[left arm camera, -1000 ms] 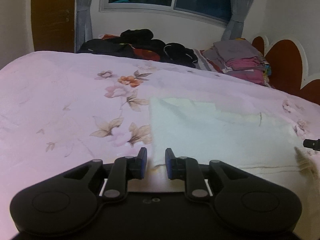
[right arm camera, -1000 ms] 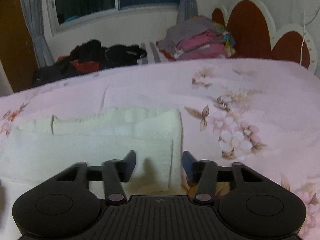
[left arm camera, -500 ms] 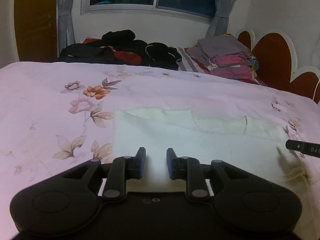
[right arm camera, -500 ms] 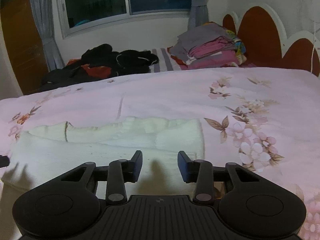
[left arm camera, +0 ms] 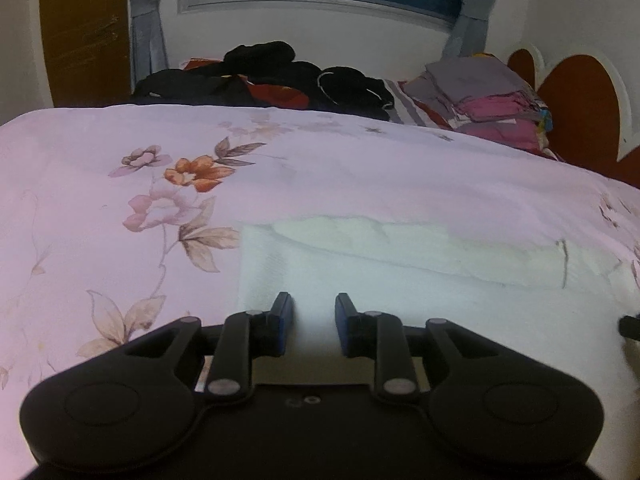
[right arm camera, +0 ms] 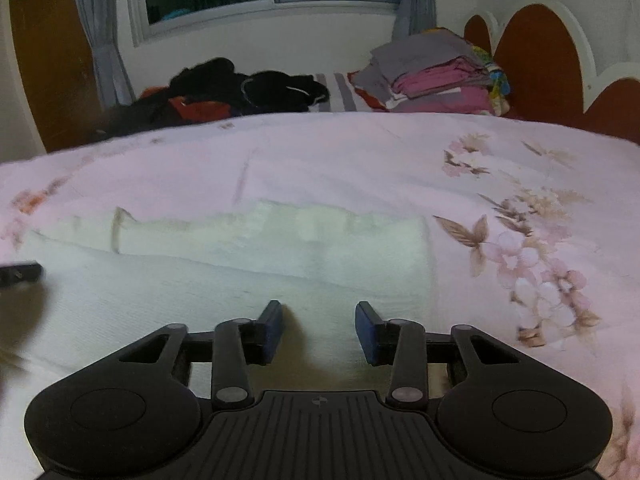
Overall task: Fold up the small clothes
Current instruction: 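Smooth the folded sweater with both tools and open them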
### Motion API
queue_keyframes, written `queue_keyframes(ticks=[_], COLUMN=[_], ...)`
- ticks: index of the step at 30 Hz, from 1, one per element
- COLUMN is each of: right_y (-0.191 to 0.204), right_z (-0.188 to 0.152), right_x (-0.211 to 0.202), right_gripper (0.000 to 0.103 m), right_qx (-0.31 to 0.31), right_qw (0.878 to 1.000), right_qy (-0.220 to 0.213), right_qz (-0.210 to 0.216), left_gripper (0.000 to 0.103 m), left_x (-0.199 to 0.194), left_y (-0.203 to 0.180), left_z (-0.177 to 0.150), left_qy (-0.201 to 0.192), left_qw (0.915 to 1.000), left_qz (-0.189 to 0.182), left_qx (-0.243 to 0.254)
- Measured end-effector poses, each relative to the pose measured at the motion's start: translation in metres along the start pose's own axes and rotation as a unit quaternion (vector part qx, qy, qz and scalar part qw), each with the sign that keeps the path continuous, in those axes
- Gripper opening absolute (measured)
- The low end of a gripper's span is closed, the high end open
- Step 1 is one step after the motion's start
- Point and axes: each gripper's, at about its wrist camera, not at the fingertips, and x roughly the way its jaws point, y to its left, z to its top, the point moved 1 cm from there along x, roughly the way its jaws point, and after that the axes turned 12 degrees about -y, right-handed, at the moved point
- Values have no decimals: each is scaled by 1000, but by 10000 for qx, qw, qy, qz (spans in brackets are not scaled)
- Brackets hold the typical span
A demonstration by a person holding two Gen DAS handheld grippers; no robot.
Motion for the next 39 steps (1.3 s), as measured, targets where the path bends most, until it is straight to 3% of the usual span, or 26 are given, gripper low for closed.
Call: queue_keyframes(ticks=[5, 18, 26, 39], right_y=[-15, -4, -20, -33], right_z=[1, -14, -22, -25], right_x=[-2, -35, -36, -34], right_gripper=[40, 40, 40, 40], right_qx=[67, -131, -133, -121], right_qw=[9998, 9998, 9998, 9993], right_qy=[-14, -18, 139, 244], right_qz=[-168, 114, -15, 273], left_gripper=[26, 27, 27, 27], left_x=[-4, -63, -64, -81], left_y=[-1, -25, -28, -42], left_z=[1, -23, -30, -35], left_qy=[33, 180, 201, 241], left_qw=[10000, 9991, 9992, 9987], left_qz=[30, -321, -175, 166], left_qx=[47, 210, 292, 407])
